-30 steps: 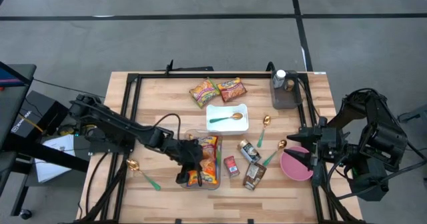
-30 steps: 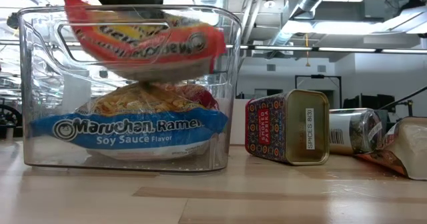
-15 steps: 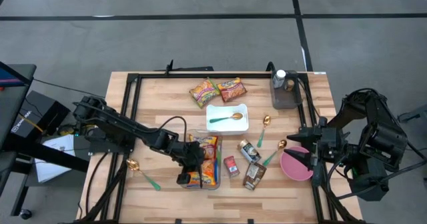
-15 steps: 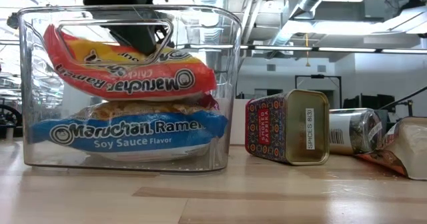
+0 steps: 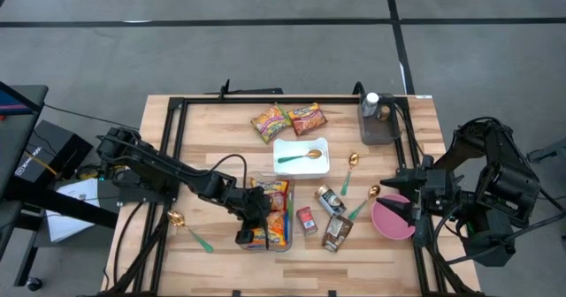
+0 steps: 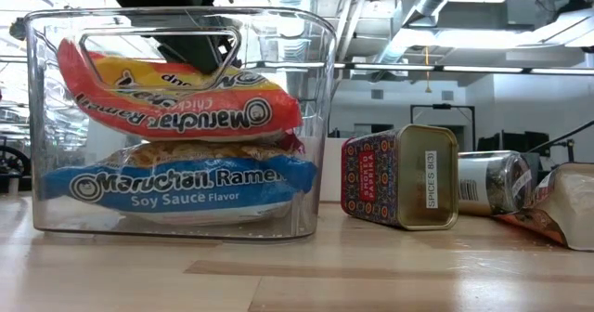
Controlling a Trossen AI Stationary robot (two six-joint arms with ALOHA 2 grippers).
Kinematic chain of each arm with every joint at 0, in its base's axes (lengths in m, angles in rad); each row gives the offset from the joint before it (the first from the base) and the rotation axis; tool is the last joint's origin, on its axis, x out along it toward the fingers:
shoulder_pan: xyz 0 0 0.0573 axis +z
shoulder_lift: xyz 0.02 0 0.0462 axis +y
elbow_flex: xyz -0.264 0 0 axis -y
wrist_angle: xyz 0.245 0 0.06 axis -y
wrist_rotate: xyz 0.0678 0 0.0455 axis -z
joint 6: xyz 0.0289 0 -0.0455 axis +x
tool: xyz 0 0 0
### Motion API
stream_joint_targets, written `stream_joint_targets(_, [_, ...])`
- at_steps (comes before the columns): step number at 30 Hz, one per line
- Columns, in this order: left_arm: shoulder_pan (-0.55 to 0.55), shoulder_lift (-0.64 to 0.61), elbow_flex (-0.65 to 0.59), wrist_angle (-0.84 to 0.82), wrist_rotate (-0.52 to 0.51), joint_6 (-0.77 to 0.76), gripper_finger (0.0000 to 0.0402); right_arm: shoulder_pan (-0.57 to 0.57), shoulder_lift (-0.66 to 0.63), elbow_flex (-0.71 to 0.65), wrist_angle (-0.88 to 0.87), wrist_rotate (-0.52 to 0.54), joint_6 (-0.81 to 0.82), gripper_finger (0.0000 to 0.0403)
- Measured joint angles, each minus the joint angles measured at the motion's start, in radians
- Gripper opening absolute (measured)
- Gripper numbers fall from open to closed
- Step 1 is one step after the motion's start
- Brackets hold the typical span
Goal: Pick & Place Food Item
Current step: Put the orange noodle pack into the transparent bin
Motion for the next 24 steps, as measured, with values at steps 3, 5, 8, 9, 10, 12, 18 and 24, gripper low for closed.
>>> stream_joint_targets(3, [0.000,-0.015,0.000,0.004,-0.012,-0.010,0.0093,0.000,0.000,0.000,0.000,0.000,0.000,0.0193])
stream_joint_targets(5, [0.000,-0.035,0.000,0.006,-0.013,-0.009,0.0115,0.000,0.000,0.000,0.000,0.000,0.000,0.0193])
stream_joint_targets(8, [0.000,-0.076,0.000,0.007,-0.014,-0.008,0.0144,0.000,0.000,0.000,-0.001,0.000,0.000,0.0193])
stream_joint_targets(9, [0.000,-0.092,0.000,0.009,-0.018,-0.006,0.0151,0.000,0.000,0.000,-0.002,0.000,0.000,0.0193])
stream_joint_targets(10, [0.000,-0.106,0.000,0.009,-0.033,-0.004,0.0156,0.000,0.000,0.000,-0.002,0.000,0.000,0.0193])
stream_joint_targets(12, [-0.004,-0.118,0.002,0.011,-0.057,-0.004,0.0156,0.000,0.000,0.000,-0.004,0.000,0.000,0.0193])
stream_joint_targets(18, [-0.007,-0.077,0.001,0.020,-0.071,-0.007,0.0098,0.000,0.000,0.000,-0.008,0.001,-0.001,0.0193])
stream_joint_targets(24, [-0.019,-0.010,0.001,0.032,-0.028,-0.008,0.0010,0.000,0.000,0.000,-0.011,0.002,-0.006,0.0193])
